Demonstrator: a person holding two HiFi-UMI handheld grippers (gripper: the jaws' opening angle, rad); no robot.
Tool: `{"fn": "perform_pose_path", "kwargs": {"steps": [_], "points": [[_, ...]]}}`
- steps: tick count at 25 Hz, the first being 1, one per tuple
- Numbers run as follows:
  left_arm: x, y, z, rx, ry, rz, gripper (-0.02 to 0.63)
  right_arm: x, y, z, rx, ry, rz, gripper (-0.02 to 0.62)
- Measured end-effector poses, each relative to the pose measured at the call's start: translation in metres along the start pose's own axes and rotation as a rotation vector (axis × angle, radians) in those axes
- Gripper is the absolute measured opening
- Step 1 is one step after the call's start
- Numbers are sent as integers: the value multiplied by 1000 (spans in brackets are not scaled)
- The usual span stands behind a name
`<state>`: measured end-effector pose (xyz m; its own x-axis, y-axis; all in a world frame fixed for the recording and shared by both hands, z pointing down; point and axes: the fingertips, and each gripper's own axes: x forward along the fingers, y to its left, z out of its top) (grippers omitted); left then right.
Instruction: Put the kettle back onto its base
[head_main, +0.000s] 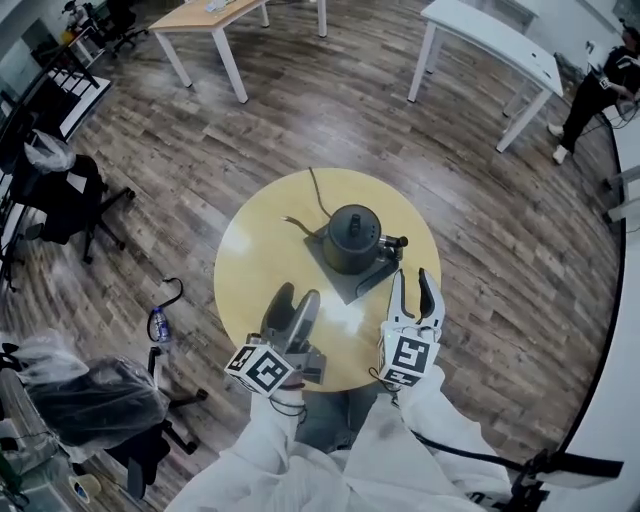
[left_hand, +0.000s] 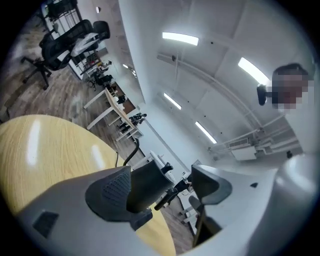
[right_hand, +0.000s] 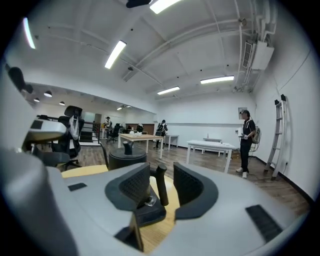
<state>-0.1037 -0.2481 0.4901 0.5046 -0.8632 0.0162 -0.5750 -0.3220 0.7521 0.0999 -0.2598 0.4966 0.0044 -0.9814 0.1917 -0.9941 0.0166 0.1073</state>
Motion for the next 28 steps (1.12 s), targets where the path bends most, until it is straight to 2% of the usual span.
{"fn": "perform_pose_path", "kwargs": {"steps": [2, 4, 6, 7, 11, 12, 14, 20, 28], "points": [[-5, -15, -4, 81, 18, -1, 373, -14, 6, 4, 35, 20, 29, 152], [-8, -26, -13, 156, 39, 1, 322, -26, 13, 3, 65, 58, 59, 131], [-11, -37, -25, 223, 79, 8, 279, -38, 21, -2, 78, 99, 83, 37], [-13, -41, -31, 249, 100, 15, 271, -43, 26, -5, 78, 116, 96, 24], [-26, -39, -55, 321, 179, 63, 192, -56, 46, -15, 75, 164, 158, 12], [-30, -37, -60, 330, 194, 76, 148, -58, 48, -17, 75, 171, 169, 12], [-35, -33, -69, 341, 214, 101, 12, -61, 48, -20, 77, 181, 180, 12], [-34, -37, -77, 380, 223, 134, 2, -71, 39, -20, 74, 181, 194, 12], [-64, -76, -96, 433, 233, 172, 2, -122, 36, -8, 67, 141, 252, 12]]}}
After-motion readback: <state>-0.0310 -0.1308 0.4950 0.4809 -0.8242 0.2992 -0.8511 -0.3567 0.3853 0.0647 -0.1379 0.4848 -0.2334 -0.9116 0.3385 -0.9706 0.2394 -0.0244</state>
